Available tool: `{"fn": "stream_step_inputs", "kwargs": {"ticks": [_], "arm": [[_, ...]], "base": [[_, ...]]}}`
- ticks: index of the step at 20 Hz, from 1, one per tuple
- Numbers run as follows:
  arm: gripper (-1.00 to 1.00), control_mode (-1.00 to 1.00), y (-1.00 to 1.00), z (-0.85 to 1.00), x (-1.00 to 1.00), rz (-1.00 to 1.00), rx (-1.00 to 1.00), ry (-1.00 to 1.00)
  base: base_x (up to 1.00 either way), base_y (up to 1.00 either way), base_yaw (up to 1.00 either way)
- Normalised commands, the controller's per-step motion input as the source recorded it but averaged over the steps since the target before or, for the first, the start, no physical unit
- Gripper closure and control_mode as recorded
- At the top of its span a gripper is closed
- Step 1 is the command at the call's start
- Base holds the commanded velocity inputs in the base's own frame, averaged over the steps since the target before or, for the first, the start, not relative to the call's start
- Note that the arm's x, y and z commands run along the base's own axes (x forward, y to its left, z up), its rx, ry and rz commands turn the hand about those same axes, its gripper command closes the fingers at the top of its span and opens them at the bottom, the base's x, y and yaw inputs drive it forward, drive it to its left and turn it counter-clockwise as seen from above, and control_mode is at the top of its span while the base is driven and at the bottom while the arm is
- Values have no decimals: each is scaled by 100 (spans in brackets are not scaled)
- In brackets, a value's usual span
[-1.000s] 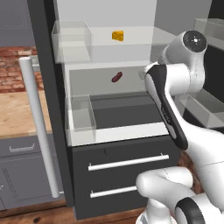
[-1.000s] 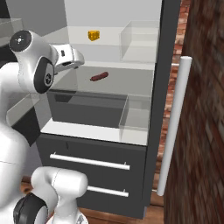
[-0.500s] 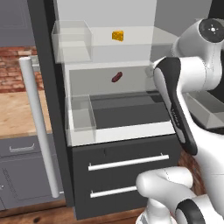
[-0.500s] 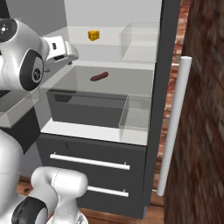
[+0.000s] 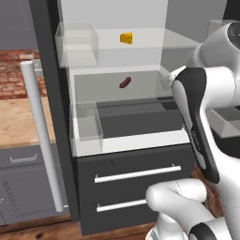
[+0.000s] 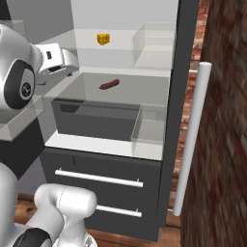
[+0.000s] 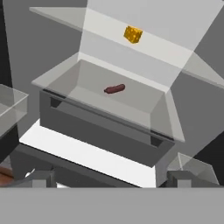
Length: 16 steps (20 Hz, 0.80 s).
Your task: Retrieve the sausage and cheese from the fridge and place them on the cutting board on the counter.
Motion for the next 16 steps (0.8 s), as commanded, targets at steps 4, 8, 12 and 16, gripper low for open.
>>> {"fn": "stream_step_inputs", "kwargs": {"ticks": [4,8,12,16], "arm": [[-100,-100,19,0,-31,3,-2,0],[-100,-100,6,0,2,4,0,0],[-100,100,0,0,0,0,0,0],[-100,100,0,0,0,0,0,0]], "base": [[0,0,0],[0,0,0],[51,0,3],[64,0,1]]}}
